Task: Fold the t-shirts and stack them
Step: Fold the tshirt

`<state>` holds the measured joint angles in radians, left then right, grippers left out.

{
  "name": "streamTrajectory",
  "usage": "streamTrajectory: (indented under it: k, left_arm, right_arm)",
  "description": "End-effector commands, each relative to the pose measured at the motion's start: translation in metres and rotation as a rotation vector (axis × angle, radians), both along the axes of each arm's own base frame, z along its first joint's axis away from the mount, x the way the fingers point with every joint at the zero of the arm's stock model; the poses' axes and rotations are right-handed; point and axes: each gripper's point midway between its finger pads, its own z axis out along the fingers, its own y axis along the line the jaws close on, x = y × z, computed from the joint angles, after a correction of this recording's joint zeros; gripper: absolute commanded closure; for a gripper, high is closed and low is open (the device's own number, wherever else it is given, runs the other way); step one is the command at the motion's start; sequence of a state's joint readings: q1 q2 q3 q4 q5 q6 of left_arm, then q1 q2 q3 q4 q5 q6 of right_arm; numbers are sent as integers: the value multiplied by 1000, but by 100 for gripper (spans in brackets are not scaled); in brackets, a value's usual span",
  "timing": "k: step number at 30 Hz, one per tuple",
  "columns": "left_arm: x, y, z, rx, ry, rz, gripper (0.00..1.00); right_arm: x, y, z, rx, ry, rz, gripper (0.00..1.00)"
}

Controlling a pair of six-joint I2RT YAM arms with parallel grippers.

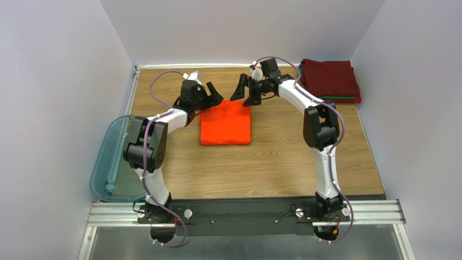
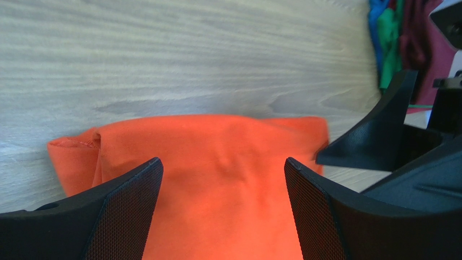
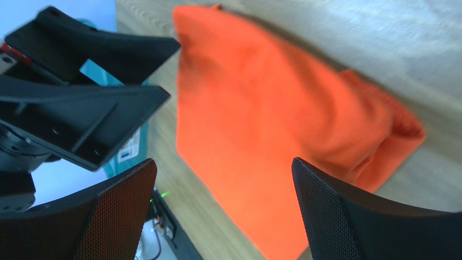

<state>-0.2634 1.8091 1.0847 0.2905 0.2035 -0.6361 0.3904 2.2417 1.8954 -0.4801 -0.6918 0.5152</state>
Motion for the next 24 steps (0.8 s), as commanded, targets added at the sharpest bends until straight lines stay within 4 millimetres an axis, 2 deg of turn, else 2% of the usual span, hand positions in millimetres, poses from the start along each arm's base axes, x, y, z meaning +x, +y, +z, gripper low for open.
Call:
streamTrajectory:
  k: [1,6,10,14,16,19,21,24]
  left_arm:
    - [7,-6,-7,17,0,-33,10]
    - [13,4,-26,54,29,-2,10]
    - [13,11,-54,69,86,7,10]
    - [6,13,-73,75,133,16,10]
    - [4,14,-76,66,134,19,10]
    - [-3,14,-83,54,152,21,10]
    - [-7,15,-86,53,162,21,10]
    - [-4,14,-76,51,141,18,10]
  right_arm:
    - [16,2,-20,-6,2,-8,0]
    - [30,-6,-59,-90,29,-75,0]
    - [34,-13,-85,-137,43,-94,0]
    - [31,-15,-102,-152,70,-90,0]
    - [28,-17,-107,-161,79,-89,0]
    - [26,-18,-104,-165,71,-86,0]
    - [29,-20,-94,-164,51,-94,0]
    - [35,-18,-60,-144,-16,-100,0]
